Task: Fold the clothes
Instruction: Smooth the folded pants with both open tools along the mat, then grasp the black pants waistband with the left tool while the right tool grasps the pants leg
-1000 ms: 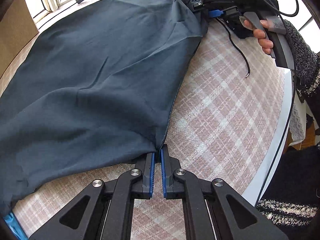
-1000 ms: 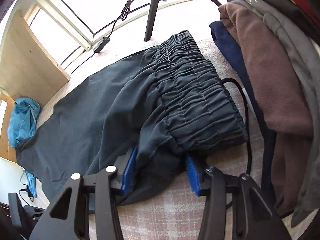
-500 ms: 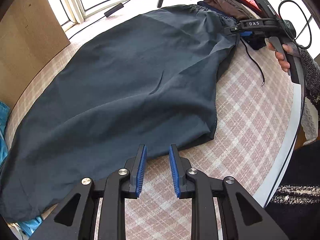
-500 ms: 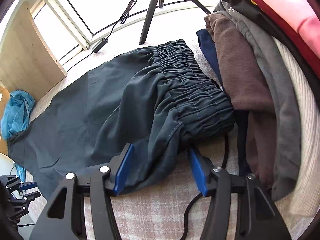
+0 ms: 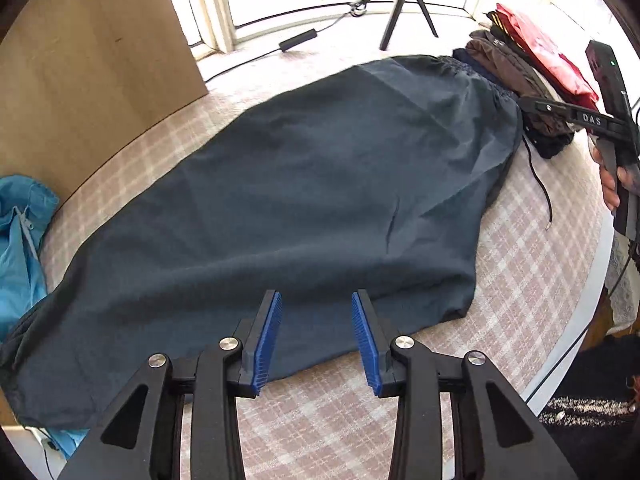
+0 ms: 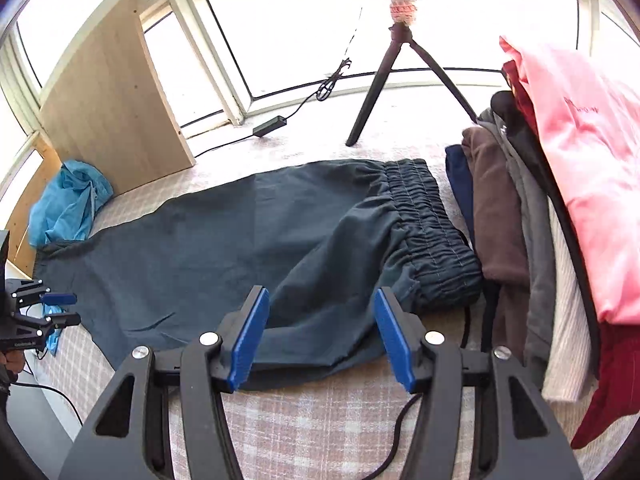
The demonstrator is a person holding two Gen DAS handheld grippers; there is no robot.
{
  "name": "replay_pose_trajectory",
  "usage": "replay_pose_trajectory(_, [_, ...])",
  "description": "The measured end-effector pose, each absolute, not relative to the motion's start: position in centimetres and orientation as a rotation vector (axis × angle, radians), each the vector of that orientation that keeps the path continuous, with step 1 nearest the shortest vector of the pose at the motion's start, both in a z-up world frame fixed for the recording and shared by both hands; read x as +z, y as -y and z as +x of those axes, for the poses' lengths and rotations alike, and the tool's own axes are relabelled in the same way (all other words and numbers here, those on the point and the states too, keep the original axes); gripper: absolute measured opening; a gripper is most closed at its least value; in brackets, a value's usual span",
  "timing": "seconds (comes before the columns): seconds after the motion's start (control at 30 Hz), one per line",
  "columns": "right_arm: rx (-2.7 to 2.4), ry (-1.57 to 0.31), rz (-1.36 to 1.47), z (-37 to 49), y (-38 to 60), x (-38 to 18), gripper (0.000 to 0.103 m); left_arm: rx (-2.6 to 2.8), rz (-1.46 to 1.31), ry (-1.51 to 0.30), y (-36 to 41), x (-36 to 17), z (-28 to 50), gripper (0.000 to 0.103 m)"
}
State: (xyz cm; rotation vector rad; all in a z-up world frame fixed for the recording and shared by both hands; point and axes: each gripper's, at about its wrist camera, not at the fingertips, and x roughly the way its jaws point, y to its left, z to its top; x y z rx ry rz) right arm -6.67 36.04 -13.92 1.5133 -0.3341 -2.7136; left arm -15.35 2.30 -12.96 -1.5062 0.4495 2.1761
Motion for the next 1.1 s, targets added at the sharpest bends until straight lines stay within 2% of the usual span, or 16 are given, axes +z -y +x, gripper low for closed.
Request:
replay_pose_trajectory(0.1, [-2.682, 0.25, 1.443, -8.1, -33.8, -13.0, 0.054, 2.326, -1.586, -0.318, 3.8, -12.1, -17.0, 0.039])
replay_pose_trajectory(0.2, [-2.618, 0.176, 1.409, -9.6, -29.4, -12.2, 0.053, 2.483, -1.634, -0.302, 11.2, -11.5, -17.2, 0.04])
replay_pose_trajectory(0.27, [-2.565, 0.129, 1.395, -10.6, -25.9, -11.7, 0.05, 2.587, -1.686, -0.291, 17.2, -11.4, -17.0, 0.04])
replay_pose_trajectory(0.37, [-2.486, 0.062, 1.373, -12.0, -20.6, -11.0, 0.05, 2.725, -1.755, -0.158, 26.9, -11.4, -16.6, 0.04])
replay_pose_trajectory(0.53, [-2.349, -0.065, 1.317, -16.0, -10.0, -9.6, 0.05, 2.81, -1.744, -0.177, 36.5, -11.0, -17.7, 0.04])
replay_pose_trajectory(0.6, [-2.292, -0.155, 1.291, -19.0, -5.2, -9.6, 0.052, 2.794, -1.686, -0.237, 37.9, -10.5, -19.0, 0.041])
replay_pose_trajectory(0.67, [-2.281, -0.281, 1.315, -22.3, -1.7, -11.0, 0.054, 2.782, -1.63, -0.326, 38.6, -10.3, -20.6, 0.048])
replay_pose_trajectory(0.73, [-2.273, -0.402, 1.355, -25.3, 1.5, -12.4, 0.054, 2.768, -1.6, -0.376, 39.4, -10.2, -22.3, 0.049])
replay_pose_trajectory(0.9, [-2.178, -0.458, 1.469, -30.0, 3.9, -15.9, 0.054, 2.71, -1.565, -0.452, 40.3, -10.9, -25.6, 0.049])
replay_pose_trajectory(1.07, [-2.089, -0.501, 1.523, -33.3, 3.7, -18.7, 0.056, 2.649, -1.547, -0.453, 39.9, -11.9, -26.4, 0.049])
replay_pose_trajectory(1.1, [-2.061, -0.488, 1.525, -33.8, 3.6, -19.1, 0.056, 2.637, -1.543, -0.453, 39.8, -12.1, -26.5, 0.045])
